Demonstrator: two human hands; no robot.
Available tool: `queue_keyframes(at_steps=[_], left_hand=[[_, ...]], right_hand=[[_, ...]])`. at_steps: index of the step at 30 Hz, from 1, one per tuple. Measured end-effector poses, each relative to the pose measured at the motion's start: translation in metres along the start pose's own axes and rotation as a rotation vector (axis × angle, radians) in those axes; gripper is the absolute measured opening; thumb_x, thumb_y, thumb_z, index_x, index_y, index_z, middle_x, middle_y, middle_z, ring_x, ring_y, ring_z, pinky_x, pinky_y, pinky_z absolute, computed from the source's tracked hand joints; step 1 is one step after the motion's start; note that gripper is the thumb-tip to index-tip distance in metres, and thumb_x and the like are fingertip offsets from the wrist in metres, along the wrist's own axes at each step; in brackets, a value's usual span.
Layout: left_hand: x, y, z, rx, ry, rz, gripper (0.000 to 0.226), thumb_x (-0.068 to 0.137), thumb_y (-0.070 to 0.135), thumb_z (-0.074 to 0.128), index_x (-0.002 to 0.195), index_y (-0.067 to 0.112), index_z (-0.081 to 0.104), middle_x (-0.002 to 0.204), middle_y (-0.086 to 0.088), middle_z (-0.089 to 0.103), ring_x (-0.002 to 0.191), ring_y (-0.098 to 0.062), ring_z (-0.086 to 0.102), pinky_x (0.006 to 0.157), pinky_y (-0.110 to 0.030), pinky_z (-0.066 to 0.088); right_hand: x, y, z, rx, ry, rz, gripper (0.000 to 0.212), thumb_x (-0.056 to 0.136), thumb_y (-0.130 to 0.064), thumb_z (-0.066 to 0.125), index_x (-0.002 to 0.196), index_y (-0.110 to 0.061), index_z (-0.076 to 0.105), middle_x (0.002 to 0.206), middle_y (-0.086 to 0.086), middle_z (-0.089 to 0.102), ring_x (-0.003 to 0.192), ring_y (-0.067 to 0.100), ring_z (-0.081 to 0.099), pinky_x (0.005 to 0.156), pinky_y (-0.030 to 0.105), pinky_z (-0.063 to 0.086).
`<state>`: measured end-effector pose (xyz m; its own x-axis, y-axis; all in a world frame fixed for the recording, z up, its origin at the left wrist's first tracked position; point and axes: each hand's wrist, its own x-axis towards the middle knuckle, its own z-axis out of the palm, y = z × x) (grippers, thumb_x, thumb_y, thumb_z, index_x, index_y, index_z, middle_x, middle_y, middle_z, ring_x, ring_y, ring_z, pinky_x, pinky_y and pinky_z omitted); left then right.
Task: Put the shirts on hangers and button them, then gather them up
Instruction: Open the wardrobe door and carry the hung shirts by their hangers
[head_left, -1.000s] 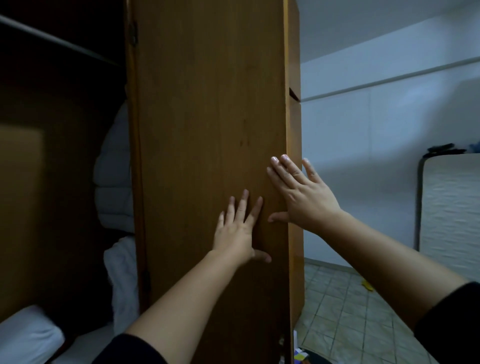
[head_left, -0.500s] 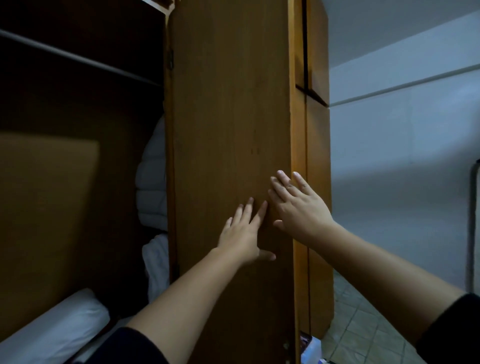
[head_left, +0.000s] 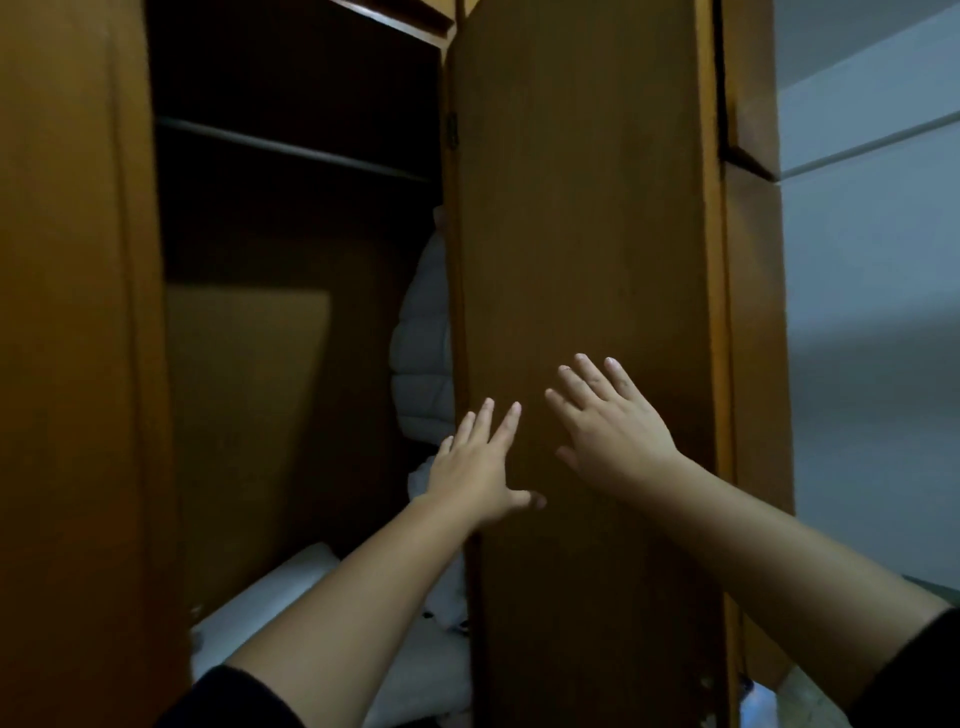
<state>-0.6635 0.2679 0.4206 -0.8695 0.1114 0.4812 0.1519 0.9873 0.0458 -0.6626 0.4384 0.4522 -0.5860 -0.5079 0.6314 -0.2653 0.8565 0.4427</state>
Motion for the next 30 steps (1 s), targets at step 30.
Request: queue_keyframes(at_steps=[30], left_hand=[[-0.403,-0.207,-0.121,0.493,-0.123,-1.307,0.094,0.076,0.079,0.048,0.151,0.029,0.021,0.16,-0.003,0.016,0.146,-0.022,0.018,0.118,-0.045,0.016]], right_hand=[[0.034,-0.451,-0.106,1.084,0.053,-0.978,0.077,0.085,-0.071,0.038,0.149,-0.033,0.018,0.157,-0.004,0.02,0.144,0.018,0.016,0.116,0.04,0.013]])
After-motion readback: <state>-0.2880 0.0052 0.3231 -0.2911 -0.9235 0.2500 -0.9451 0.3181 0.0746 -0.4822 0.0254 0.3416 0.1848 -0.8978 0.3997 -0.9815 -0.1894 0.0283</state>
